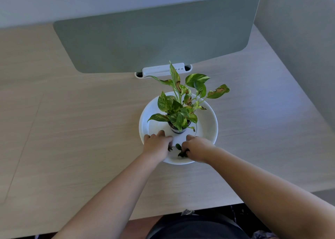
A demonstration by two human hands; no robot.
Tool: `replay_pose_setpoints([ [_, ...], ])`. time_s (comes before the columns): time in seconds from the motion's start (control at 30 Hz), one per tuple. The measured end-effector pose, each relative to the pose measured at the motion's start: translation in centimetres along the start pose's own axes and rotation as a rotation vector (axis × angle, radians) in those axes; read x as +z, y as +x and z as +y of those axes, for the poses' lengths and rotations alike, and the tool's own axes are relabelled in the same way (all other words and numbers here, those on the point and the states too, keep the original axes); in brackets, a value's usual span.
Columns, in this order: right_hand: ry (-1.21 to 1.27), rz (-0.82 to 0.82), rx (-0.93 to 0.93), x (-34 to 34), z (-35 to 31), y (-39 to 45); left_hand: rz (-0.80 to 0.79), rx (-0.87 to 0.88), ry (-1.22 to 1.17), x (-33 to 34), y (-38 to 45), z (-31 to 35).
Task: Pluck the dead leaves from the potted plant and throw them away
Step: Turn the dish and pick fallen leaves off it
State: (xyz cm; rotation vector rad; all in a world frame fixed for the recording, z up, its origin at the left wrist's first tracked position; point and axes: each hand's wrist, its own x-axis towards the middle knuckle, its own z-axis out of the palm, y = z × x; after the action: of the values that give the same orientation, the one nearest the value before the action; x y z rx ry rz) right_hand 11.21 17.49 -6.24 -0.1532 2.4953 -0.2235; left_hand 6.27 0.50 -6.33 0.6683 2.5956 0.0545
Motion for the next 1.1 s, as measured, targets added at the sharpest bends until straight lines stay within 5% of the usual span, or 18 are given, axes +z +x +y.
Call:
replay_pose_setpoints([
  [0.2, 0.114, 0.139, 0.015, -0.8, -0.3, 0.1, 0.054, 0.052, -0.063, -1.2, 0.0, -1.8],
  [0.43, 0.073, 0.081, 0.212, -0.6, -2.0, 1.0, -0.003, -0.002, 0.133, -1.0, 0.6, -1.2],
  [0.87, 0.093, 0.114, -0.012, 0.3, -0.6, 0.5, -0.056, 0.207, 0.011, -1.5, 1.5, -3.4],
  [1.1, 0.061, 0.139, 0.025, 0.3, -0.1, -0.6, -0.129, 0.221, -0.012, -1.6, 1.2, -4.0],
])
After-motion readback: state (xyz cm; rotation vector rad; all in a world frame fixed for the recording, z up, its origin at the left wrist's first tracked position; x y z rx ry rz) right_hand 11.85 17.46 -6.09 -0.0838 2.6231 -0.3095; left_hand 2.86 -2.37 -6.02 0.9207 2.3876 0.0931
